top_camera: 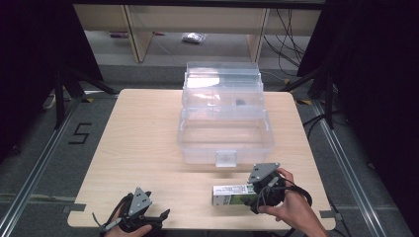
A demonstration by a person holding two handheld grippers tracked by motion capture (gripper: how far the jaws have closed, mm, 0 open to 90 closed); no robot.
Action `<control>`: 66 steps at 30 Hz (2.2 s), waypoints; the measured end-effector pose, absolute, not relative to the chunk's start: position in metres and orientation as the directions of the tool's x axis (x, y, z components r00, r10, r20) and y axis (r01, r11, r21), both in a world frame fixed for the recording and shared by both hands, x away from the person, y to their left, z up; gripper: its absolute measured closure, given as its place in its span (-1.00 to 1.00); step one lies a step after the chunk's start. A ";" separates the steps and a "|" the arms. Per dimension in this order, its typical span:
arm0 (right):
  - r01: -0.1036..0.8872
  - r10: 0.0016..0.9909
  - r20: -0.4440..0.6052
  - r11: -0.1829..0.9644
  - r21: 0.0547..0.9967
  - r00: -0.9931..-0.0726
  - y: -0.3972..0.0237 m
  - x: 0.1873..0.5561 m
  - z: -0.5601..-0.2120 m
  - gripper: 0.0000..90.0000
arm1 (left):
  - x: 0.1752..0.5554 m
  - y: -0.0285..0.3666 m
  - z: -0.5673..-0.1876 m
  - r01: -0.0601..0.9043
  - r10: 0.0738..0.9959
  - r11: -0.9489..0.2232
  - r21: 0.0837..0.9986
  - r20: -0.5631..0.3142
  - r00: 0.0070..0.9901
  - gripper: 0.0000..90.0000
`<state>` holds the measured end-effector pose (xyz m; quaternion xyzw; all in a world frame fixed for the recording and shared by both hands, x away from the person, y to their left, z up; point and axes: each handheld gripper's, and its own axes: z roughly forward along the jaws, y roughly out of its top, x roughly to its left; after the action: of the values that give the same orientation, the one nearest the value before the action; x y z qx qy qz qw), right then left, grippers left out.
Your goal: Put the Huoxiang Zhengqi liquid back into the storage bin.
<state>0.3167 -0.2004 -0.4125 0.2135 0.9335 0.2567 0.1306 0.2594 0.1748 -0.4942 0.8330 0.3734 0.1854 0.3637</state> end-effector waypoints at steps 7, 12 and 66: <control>0.321 0.439 -0.128 0.800 0.507 -0.889 -0.189 0.320 -0.413 -0.54 | 0.259 0.175 -0.494 0.486 0.758 -0.455 0.746 0.037 0.652 -0.66; 0.318 0.418 -0.126 0.825 0.466 -0.900 -0.180 0.322 -0.414 -0.50 | 0.259 0.175 -0.494 0.487 0.756 -0.457 0.745 0.037 0.654 -0.66; 0.173 0.179 -0.034 0.977 0.127 -0.983 -0.141 0.351 -0.433 0.43 | 0.259 0.172 -0.496 0.496 0.778 -0.401 0.770 0.000 0.629 -0.66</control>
<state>0.3506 -0.1410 -0.4333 0.0885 0.9939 0.0617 0.0225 0.2588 0.1721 -0.4956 0.8167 0.3900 0.1832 0.3839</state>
